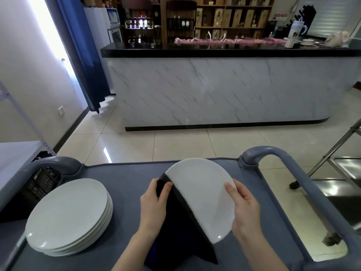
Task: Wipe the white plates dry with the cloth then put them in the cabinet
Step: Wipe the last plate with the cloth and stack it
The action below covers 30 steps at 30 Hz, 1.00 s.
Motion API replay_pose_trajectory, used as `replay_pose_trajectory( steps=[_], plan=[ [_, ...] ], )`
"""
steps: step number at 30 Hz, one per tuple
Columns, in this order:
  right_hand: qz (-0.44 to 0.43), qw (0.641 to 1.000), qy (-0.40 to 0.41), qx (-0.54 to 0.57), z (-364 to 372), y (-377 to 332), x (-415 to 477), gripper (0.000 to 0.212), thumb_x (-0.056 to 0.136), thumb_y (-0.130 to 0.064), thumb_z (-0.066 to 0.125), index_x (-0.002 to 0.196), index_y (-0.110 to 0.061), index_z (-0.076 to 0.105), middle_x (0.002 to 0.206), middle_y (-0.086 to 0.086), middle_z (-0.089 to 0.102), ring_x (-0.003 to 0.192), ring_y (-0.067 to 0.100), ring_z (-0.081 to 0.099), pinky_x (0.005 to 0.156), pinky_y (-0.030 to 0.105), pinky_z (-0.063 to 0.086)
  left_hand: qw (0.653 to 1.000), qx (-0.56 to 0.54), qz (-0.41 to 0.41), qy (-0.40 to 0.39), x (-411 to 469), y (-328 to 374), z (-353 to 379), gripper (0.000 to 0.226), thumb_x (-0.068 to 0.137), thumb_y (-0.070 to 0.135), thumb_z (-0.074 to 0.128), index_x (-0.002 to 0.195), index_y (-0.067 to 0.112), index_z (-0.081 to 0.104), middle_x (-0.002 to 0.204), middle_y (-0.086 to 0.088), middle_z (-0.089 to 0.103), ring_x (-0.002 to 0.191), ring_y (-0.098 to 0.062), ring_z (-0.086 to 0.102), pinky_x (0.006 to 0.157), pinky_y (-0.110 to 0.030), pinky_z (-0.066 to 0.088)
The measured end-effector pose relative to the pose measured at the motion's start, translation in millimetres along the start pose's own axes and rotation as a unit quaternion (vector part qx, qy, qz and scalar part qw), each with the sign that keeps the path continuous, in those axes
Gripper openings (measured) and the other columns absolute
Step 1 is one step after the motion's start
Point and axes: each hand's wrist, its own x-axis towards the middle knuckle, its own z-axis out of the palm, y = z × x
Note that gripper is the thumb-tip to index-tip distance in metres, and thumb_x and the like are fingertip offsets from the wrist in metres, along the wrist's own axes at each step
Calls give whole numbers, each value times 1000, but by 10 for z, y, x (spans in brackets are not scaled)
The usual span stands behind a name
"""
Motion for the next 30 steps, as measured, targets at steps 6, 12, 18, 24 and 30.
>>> replay_pose_trajectory(
  steps=[6, 12, 18, 24, 30],
  plan=[
    [-148, 931, -185, -277, -60, -250, 214, 19, 88, -20, 72, 102, -29, 63, 96, -14, 73, 86, 7, 69, 74, 18, 52, 994, 48, 87, -42, -17, 12, -101, 15, 93, 21, 65, 82, 29, 59, 74, 12, 65, 67, -4, 58, 60, -11, 42],
    [-222, 718, -375, -542, 231, -351, 269, 27, 93, -58, 50, 105, -35, 58, 82, -2, 67, 75, 12, 60, 74, 35, 49, 957, 148, 203, -148, 45, 129, -87, 8, 91, 27, 67, 91, 22, 62, 79, 14, 65, 75, -4, 61, 69, -23, 48],
    [-242, 862, -273, -351, 202, -178, 158, 17, 97, -37, 58, 88, -25, 67, 73, 2, 63, 69, 22, 56, 67, 35, 45, 978, 106, 156, -91, 76, 149, -153, 20, 92, 21, 67, 83, 37, 57, 77, 21, 64, 73, -1, 60, 63, -10, 40],
    [-149, 972, -82, -162, 186, 77, -6, 20, 99, -24, 57, 83, -17, 68, 75, 8, 62, 66, 8, 49, 58, 17, 39, 998, 0, 11, 54, -33, 27, -136, 12, 95, 26, 61, 85, 34, 60, 80, 20, 67, 77, 4, 59, 64, -5, 40],
    [-195, 929, -189, -250, 85, -145, 142, 15, 99, -30, 56, 92, -28, 68, 78, -5, 68, 70, 3, 56, 64, 16, 43, 997, 33, 49, -48, 55, 13, -269, 19, 92, 24, 65, 77, 33, 59, 70, 10, 64, 64, -1, 54, 60, -12, 40]
  ],
)
